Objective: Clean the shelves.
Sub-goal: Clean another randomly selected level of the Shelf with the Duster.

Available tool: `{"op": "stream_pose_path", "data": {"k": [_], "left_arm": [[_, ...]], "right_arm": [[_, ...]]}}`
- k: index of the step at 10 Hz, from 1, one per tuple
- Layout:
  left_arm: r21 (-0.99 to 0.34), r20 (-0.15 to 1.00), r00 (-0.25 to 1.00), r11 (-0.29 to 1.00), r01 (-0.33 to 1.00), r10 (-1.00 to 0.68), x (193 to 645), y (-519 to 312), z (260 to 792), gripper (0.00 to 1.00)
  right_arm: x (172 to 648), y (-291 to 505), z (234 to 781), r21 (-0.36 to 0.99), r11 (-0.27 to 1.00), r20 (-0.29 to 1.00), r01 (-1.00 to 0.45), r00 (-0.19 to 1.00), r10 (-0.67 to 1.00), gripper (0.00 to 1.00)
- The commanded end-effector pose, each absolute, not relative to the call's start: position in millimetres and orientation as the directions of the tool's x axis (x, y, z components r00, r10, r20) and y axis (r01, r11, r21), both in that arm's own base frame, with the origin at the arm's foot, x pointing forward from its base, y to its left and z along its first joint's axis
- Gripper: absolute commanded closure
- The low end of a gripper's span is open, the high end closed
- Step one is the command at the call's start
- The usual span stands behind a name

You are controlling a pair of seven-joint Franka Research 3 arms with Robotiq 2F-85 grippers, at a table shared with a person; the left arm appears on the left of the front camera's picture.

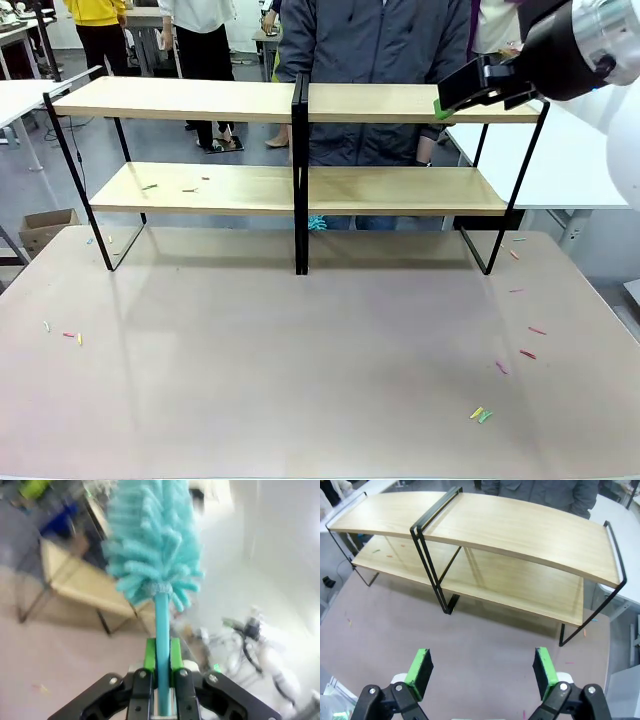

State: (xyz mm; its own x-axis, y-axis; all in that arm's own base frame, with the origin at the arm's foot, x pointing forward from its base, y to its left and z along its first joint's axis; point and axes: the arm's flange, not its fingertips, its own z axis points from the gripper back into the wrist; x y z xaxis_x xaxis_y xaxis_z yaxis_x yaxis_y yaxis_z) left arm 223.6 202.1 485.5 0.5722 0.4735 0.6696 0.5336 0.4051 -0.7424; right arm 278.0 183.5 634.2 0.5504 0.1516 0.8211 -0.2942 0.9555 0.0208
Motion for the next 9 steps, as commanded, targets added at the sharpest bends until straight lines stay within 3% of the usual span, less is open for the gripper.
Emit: {"op": "stream_pose_path", "data": {"k": [1,3,4,5,6,7,9], "left_arm": [[-0.662,0.734,0.676,0.296,0.689,0.068,239,112,494,0.87],[-0.657,0.683,0.709,0.275,0.702,-0.177,242,35,476,0.87],[-0.663,0.633,0.743,0.345,0.665,-0.217,238,0,459,0.87],[-0.690,0.480,0.860,0.533,0.491,-0.170,234,-4,459,0.87],[-0.687,0.649,0.746,0.305,0.659,-0.150,265,40,496,0.87],[-0.687,0.649,0.746,0.305,0.659,-0.150,265,40,496,0.87],[-0.705,0.516,0.832,0.450,0.548,-0.206,288,2,474,0.87]], "right_arm": [[278,184,635,0.025,0.955,0.820,-0.296,0.552,0.149,0.00],[278,184,635,0.025,0.955,0.820,-0.296,0.552,0.149,0.00],[278,184,635,0.025,0.955,0.820,-0.296,0.552,0.149,0.00],[278,184,635,0.025,0.955,0.820,-0.296,0.552,0.149,0.00],[278,184,635,0.025,0.955,0.820,-0.296,0.552,0.149,0.00],[278,184,635,0.025,0.955,0.820,-0.296,0.552,0.149,0.00],[278,184,635,0.025,0.955,0.820,-0.296,0.552,0.149,0.00]]}}
